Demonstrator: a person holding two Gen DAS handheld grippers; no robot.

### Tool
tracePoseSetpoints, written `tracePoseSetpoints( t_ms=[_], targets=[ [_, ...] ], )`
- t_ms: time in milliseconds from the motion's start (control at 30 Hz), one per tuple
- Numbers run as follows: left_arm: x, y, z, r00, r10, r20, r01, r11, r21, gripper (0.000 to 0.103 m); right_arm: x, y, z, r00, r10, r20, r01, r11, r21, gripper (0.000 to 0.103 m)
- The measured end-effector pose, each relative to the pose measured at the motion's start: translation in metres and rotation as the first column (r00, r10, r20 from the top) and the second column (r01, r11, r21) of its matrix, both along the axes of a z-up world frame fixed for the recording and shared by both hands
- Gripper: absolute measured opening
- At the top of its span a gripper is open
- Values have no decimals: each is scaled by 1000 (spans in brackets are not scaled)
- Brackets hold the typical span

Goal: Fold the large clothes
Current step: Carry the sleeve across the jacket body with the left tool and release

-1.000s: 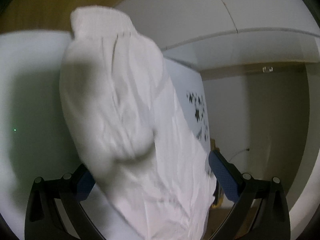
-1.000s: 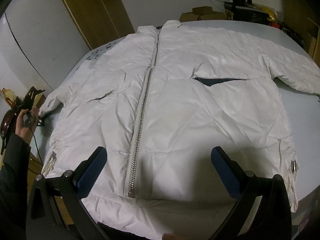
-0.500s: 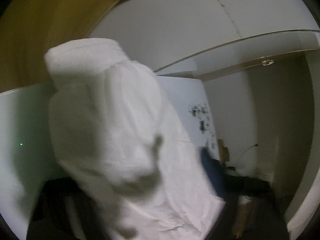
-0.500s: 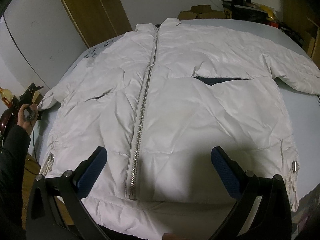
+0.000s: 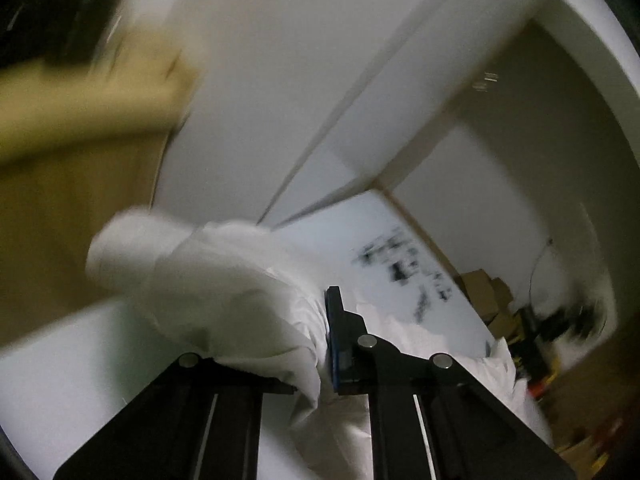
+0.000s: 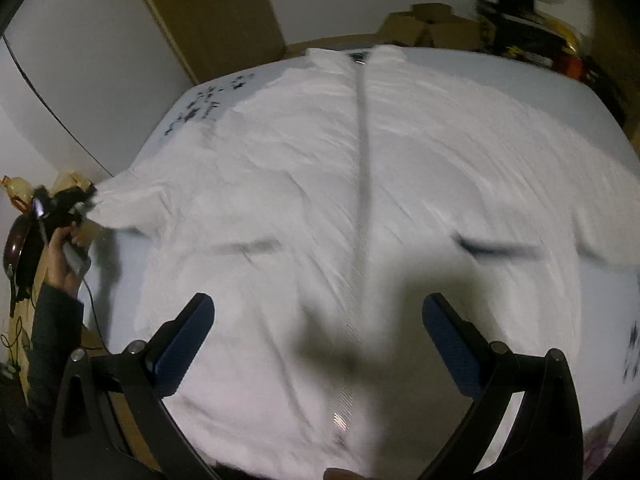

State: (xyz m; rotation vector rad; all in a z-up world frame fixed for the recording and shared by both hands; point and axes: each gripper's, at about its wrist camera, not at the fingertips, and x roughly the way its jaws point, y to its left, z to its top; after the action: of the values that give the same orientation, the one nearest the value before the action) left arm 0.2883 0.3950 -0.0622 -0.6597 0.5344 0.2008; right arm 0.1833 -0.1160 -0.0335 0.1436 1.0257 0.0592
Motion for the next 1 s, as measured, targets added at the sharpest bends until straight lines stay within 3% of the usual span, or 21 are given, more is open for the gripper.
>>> tracePoseSetpoints(
  t_ms=[133,267,400,467,567,700,767,867,1000],
  targets=[
    [-2,-37,58,995,-71,71,60,988,142,9,98,76,-16,999,38,-19,-40,987,-158,103],
    [6,-87,101,986,-131,100,107,970,219,9,182,146,-80,994,27,-108,-58,955,-292,103],
    [-5,-130,129,969,-217,120,183,952,244,9,206,185,-136,977,82,-198,-149,924,-353,103],
    [-5,-152,138,962,-247,117,214,947,241,9,203,178,-138,982,102,-158,-151,929,-338,103],
    [-7,-190,146,947,-298,124,259,931,258,9,186,127,-120,990,59,-124,-82,979,-188,103],
    [5,-270,146,906,-413,96,382,893,238,10,139,15,-88,993,-103,-65,103,995,-3,103],
    [5,-317,144,882,-464,78,437,869,232,10,107,-56,-87,974,-209,-89,217,971,101,103],
    [14,-396,120,843,-538,16,524,827,204,11,59,-143,-90,931,-347,-112,362,919,155,103],
    [13,-507,57,809,-573,-132,584,753,303,12,7,-229,-88,868,-484,-108,496,846,196,103]
  ],
)
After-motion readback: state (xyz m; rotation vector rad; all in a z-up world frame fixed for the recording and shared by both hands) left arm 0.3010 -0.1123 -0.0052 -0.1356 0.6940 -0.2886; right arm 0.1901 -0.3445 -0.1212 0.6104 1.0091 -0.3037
